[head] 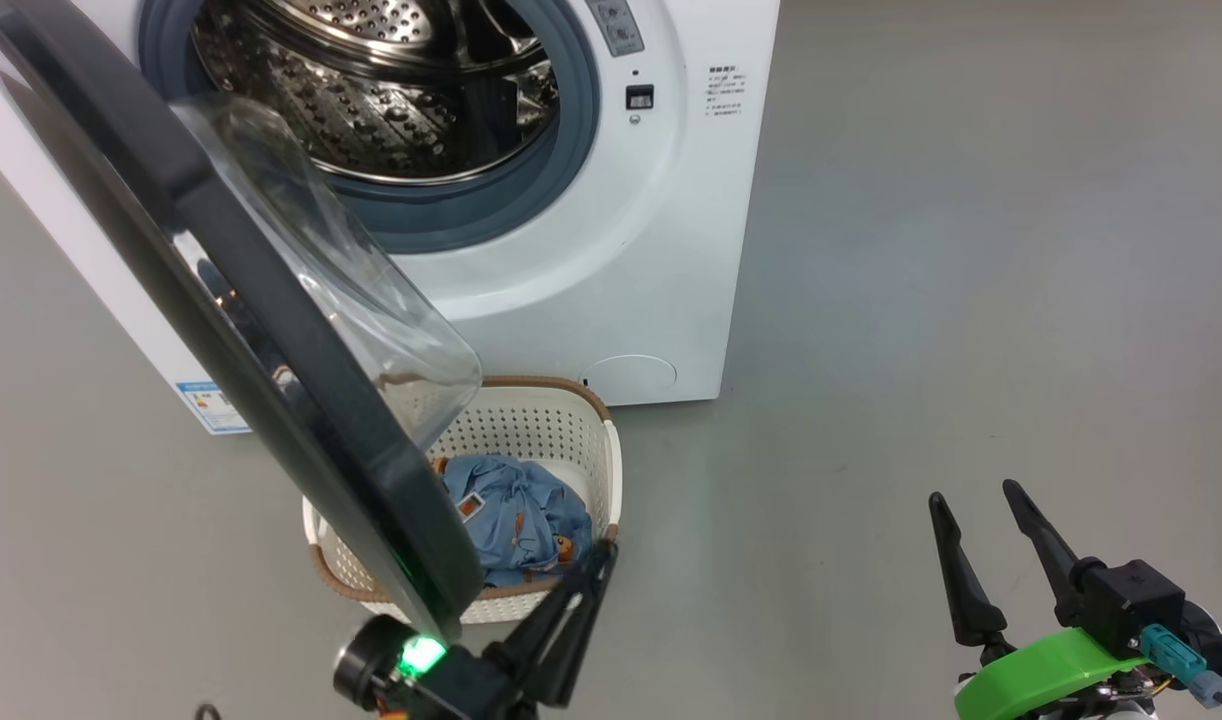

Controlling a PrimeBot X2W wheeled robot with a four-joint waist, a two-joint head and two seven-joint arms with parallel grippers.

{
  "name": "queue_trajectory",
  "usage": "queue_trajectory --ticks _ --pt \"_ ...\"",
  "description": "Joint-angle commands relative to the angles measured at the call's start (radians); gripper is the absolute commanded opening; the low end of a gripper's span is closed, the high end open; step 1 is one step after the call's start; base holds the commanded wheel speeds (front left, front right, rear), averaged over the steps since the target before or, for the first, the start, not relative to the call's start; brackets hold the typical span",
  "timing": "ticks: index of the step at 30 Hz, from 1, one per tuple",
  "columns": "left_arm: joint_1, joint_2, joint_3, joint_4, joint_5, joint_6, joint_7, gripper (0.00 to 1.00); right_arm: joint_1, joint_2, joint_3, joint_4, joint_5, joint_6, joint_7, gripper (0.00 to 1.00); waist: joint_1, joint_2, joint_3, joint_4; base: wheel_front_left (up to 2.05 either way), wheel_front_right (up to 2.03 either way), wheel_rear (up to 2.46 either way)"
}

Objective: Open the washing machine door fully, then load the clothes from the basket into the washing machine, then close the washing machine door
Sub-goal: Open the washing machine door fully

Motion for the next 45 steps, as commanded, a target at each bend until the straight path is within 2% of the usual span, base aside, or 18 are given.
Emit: queue_trajectory --ticks 1,5,22,33,45 --pt "-0.055 -0.006 0.04 -0.013 -0.004 0.014 -0.005 0.0 -0.028 -0.011 0.024 -0.02 0.007 0.002 -0.012 1.0 0.0 0.0 0.004 -0.002 0.0 0.0 0.0" --pt "-0.077 -0.007 0.071 0.009 -0.02 0.043 -0.005 0.0 -0.035 -0.012 0.028 -0.017 0.016 0.002 -0.012 1.0 0.0 0.0 0.01 -0.009 0.0 0.0 0.0" --pt "-0.093 -0.008 0.138 0.031 -0.04 0.088 -0.005 0.0 -0.042 -0.008 0.028 -0.002 0.033 0.002 -0.012 1.0 0.0 0.0 0.024 0.019 0.0 0.0 0.0" --pt "-0.061 -0.009 0.164 0.064 -0.056 0.106 -0.005 0.0 -0.036 -0.008 0.03 0.009 0.035 0.002 -0.012 1.0 0.0 0.0 0.012 0.07 0.0 0.0 0.0" --pt "-0.001 -0.009 0.234 0.054 -0.053 0.136 -0.005 0.0 -0.023 -0.004 0.025 0.011 0.036 0.002 -0.012 1.0 0.0 0.0 0.0 0.167 0.0 0.0 0.0"
